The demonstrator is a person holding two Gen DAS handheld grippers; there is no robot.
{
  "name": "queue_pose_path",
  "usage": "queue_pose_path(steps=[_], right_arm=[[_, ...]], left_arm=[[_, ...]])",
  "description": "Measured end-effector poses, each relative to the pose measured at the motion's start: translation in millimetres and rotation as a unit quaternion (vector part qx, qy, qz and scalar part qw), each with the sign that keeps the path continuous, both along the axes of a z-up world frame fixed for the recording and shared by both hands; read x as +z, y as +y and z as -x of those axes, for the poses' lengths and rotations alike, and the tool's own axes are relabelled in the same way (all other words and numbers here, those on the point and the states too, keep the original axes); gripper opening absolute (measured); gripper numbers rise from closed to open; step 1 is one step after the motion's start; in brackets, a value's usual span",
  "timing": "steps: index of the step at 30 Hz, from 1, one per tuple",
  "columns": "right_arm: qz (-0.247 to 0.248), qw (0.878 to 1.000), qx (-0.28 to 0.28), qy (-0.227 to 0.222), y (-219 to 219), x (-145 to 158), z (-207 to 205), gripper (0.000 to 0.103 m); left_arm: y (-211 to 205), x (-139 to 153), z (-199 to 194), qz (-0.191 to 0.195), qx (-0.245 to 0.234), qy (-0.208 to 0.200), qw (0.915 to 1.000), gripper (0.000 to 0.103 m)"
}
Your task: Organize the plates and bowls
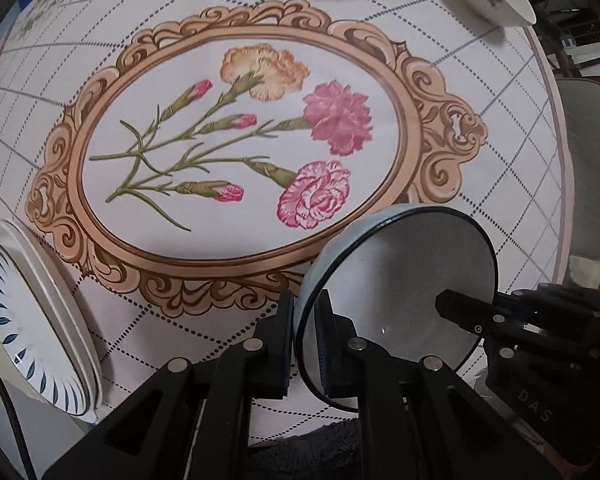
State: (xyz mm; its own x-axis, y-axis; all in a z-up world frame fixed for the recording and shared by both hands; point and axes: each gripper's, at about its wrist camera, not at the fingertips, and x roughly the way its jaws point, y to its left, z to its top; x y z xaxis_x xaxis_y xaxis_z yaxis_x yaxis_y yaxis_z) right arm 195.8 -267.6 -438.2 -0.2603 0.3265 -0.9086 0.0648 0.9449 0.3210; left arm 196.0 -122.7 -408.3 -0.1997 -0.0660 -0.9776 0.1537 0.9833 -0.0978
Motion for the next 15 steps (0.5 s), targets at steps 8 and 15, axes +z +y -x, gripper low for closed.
queue_pose_path(steps=[8,15], right_arm=[[0.006,1.0,0.008,-0.002,3,4,3,0.013],[0.024,0.998,-0.021,-0.053,-37,48,-21,0.09]], left_arm=[[13,0,-4,0.008,0.005,0.001,1.0,0.011],[30,37,-38,-0.022,-0.008,-0.04,0.9989,0.077]])
